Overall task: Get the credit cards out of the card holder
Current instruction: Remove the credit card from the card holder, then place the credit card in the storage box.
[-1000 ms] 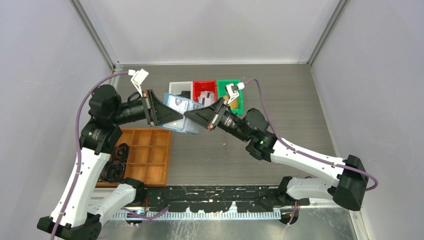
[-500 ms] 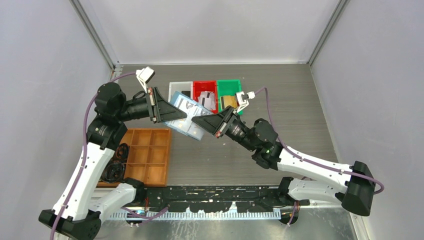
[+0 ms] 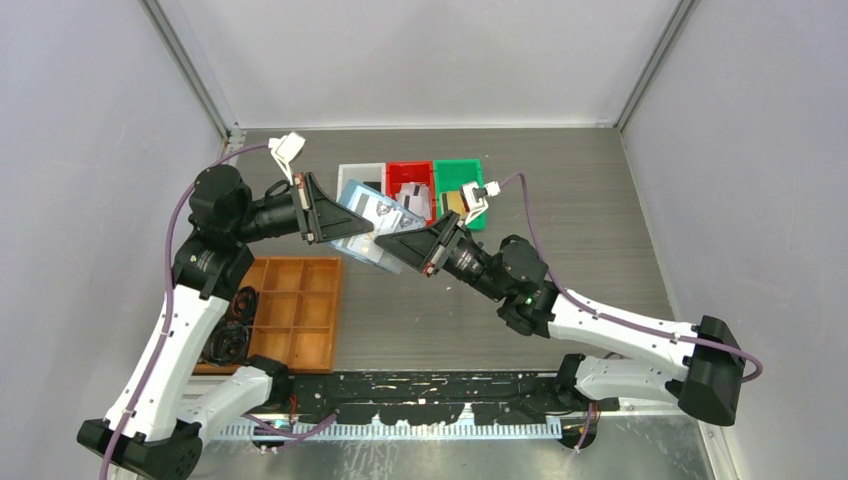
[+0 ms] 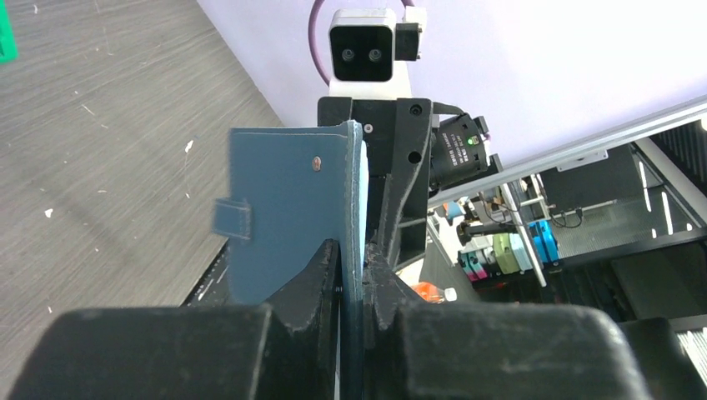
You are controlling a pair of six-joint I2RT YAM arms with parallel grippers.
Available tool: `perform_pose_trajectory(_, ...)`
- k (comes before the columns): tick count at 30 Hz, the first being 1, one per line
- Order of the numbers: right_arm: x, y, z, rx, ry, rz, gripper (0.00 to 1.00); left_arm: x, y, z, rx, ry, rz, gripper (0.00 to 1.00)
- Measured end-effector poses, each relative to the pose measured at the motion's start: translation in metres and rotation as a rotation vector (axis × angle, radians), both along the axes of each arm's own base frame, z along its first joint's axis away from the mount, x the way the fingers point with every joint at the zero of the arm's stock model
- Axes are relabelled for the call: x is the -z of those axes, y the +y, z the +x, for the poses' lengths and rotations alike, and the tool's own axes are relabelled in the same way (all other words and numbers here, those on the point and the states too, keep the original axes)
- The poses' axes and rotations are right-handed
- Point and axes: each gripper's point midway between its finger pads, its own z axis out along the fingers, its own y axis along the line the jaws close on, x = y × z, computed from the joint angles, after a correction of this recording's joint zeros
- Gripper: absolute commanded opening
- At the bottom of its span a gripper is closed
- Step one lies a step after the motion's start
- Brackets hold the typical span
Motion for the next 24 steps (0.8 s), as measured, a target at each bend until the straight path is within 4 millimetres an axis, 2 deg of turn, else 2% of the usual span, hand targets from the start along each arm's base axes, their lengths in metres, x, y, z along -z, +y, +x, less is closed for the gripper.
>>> perform_pose_trajectory(7, -0.001, 0.005, -0.002, -0.022, -0.003, -0.001, 0.02, -0.003, 0.001, 0.001, -0.015, -0.044, 0.016, 0.0)
perform_pose_trajectory(10, -0.003, -0.002, -0.005, -0.014, -0.012, 0.0, 0.01, -0.003, 0.002, 0.001, -0.017, -0.063, 0.025, 0.0)
perform_pose_trajectory(17, 0.011, -0.043, -0.013, 0.065, -0.025, -0.067, 0.0, -0.012, 0.004, -0.002, -0.018, -0.146, 0.045, 0.0)
perform_pose_trajectory(21, 0.018, -0.073, -0.006, 0.156, -0.037, -0.138, 0.01, -0.016, 0.006, -0.004, -0.016, -0.187, 0.054, 0.0)
perform_pose_trajectory(24, 0.021, -0.098, 0.009, 0.259, -0.04, -0.217, 0.0, -0.017, 0.006, -0.006, -0.006, -0.211, 0.057, 0.0)
